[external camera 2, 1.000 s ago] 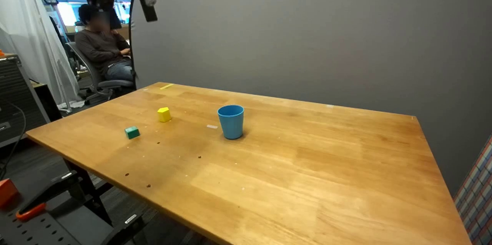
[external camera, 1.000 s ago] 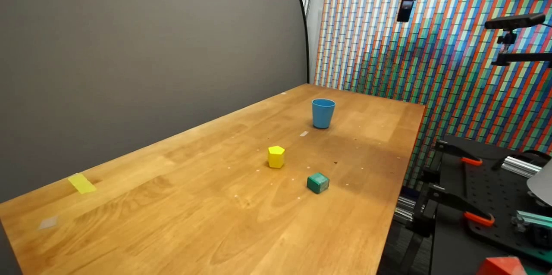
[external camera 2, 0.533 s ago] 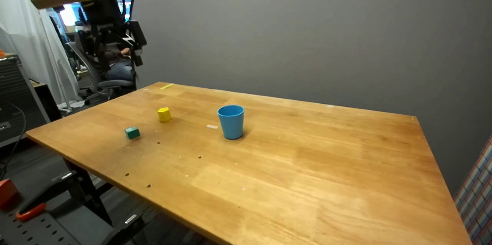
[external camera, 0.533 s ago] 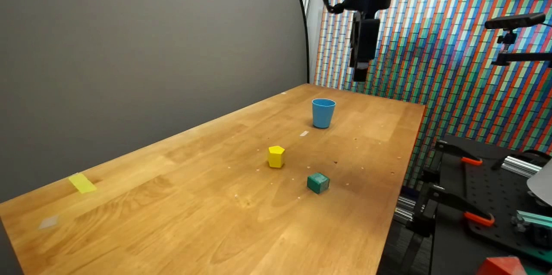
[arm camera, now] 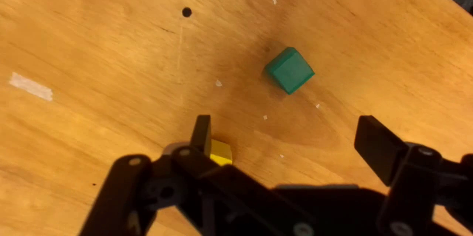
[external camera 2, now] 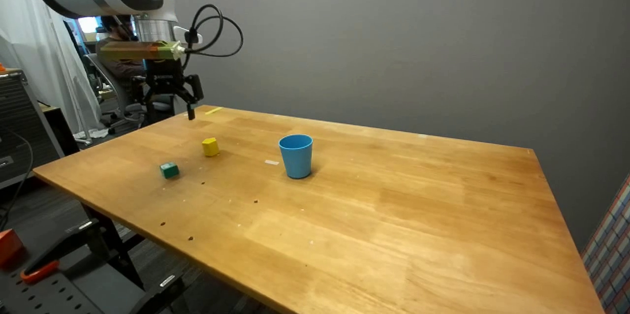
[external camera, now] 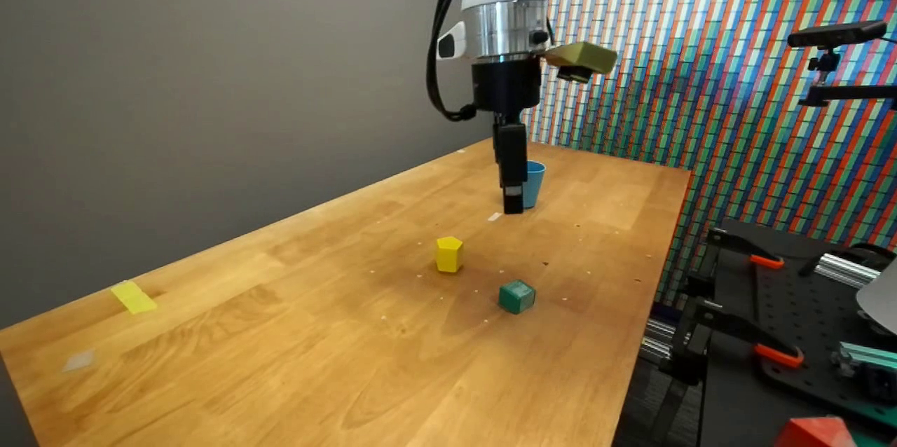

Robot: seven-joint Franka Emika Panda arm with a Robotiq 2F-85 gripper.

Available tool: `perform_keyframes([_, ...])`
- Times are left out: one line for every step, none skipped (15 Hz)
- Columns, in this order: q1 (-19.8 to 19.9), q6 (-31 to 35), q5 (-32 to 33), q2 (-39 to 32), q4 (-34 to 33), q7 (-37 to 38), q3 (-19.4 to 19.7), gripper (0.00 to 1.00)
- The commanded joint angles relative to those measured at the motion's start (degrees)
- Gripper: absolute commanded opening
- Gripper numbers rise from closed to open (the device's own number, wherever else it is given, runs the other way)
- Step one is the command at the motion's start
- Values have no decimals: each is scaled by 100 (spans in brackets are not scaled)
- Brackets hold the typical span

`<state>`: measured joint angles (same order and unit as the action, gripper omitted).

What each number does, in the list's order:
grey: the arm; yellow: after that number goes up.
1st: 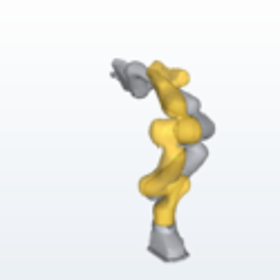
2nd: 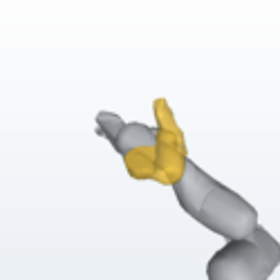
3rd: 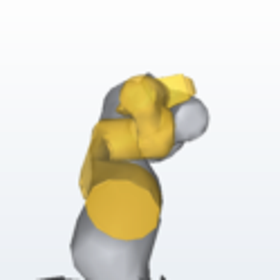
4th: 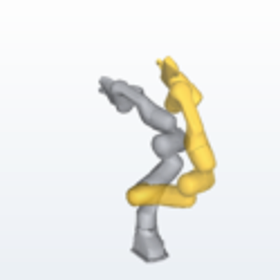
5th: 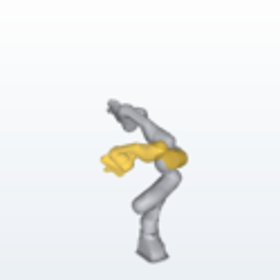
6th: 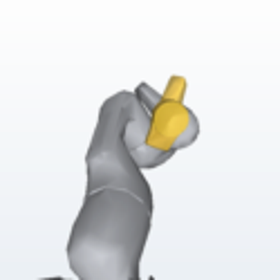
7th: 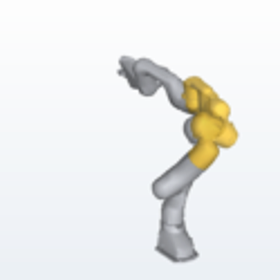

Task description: Put the yellow block in the blue cup

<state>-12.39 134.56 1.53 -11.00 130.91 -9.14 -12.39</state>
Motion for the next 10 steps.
perform_keyframes([19, 25, -45, -838, -826, -308, -53, 100])
perform_keyframes([-5, 35, 42, -996, -972, -273, -33, 100])
perform_keyframes([-47, 94, 196, -1172, -1096, -164, 26, 100])
perform_keyframes([-46, 92, 229, -1290, -1217, -169, 27, 100])
perform_keyframes([5, 77, 170, -1422, -1331, -265, 0, 100])
perform_keyframes([25, 60, 139, -1557, -1451, -301, -17, 100])
perform_keyframes([26, 71, 143, -1645, -1519, -282, -8, 100])
perform_keyframes([15, 102, 166, -1732, -1578, -252, 9, 100])
perform_keyframes([23, 136, 166, -1802, -1614, -268, 11, 100])
perform_keyframes([40, 147, 142, -1854, -1652, -314, -10, 100])
